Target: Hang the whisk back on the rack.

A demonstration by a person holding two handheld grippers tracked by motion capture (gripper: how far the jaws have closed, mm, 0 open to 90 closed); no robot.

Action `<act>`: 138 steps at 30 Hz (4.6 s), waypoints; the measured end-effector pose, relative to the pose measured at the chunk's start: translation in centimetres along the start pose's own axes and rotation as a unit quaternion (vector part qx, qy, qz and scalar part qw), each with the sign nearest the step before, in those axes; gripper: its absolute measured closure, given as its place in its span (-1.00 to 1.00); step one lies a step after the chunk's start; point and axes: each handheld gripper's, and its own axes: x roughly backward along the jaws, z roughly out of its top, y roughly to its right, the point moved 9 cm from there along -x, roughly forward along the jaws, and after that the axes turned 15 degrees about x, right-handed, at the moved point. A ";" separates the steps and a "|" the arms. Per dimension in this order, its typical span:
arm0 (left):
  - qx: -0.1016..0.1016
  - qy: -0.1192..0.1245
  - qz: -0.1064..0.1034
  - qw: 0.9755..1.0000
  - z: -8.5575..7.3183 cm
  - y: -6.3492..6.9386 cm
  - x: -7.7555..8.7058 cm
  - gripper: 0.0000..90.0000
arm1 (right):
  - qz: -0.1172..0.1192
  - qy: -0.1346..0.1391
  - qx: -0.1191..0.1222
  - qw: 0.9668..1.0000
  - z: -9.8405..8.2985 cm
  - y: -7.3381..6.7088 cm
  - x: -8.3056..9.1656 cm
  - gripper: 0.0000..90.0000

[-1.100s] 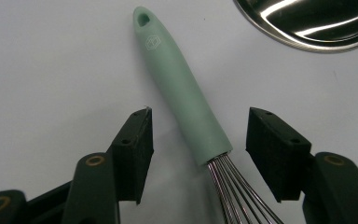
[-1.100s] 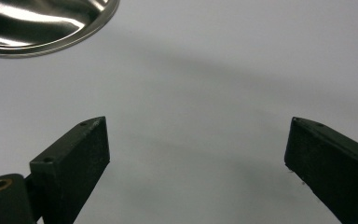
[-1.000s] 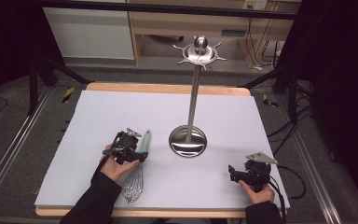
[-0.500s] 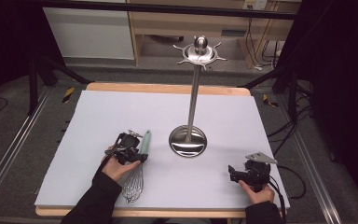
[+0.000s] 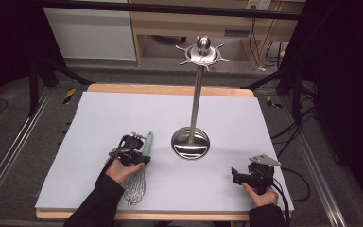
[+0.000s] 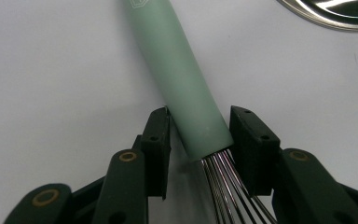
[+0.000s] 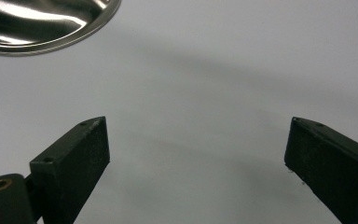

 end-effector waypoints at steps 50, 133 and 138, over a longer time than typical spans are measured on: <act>0.017 0.037 -0.028 0.999 0.0 0.5 3.7 0.52 | 0.003 -0.001 -0.003 1.000 0.0 0.1 0.0 -0.84; -0.008 0.267 -0.109 0.958 0.9 0.3 16.2 0.53 | 0.004 0.010 -0.003 1.000 0.3 -0.1 0.5 -0.84; -0.011 0.276 -0.115 0.954 1.1 0.5 16.7 0.53 | 0.002 0.011 -0.002 1.000 0.3 -0.1 0.5 -0.84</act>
